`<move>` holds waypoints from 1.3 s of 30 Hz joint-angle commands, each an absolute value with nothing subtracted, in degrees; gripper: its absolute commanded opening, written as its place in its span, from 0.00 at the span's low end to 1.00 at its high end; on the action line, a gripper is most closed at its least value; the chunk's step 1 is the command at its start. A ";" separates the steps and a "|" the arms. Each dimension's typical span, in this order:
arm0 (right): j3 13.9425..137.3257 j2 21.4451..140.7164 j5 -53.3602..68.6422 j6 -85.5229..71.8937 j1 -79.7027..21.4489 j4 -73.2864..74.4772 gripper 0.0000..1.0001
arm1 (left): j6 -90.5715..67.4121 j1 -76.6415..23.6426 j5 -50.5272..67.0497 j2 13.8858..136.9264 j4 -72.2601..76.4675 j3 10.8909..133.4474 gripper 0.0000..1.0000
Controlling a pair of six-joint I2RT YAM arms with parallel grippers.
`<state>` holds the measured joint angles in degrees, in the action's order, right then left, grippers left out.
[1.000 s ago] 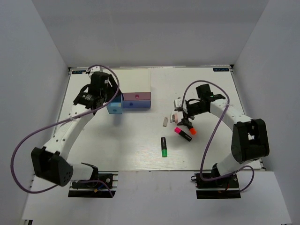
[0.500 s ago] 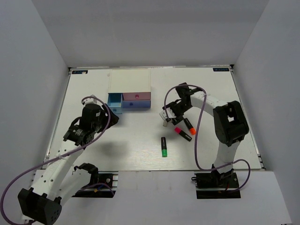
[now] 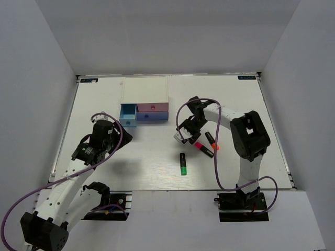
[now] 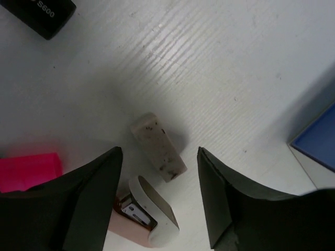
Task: Sort the stationery into containers
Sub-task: Pick up the stationery from the center of the board.
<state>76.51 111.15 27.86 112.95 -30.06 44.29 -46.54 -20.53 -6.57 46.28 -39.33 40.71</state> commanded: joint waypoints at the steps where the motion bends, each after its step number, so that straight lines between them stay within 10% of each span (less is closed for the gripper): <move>1: 78.57 112.85 27.07 115.58 -31.46 46.23 0.63 | -47.63 -20.65 -6.59 45.26 -40.07 40.43 0.79; 21: 89.03 119.54 30.29 108.20 -33.40 66.79 0.13 | -49.39 -20.13 -6.59 43.68 -40.61 39.20 0.80; 39: 110.30 108.89 46.76 53.38 -40.51 37.46 0.11 | -54.67 -20.13 -5.98 46.05 -34.20 33.40 0.78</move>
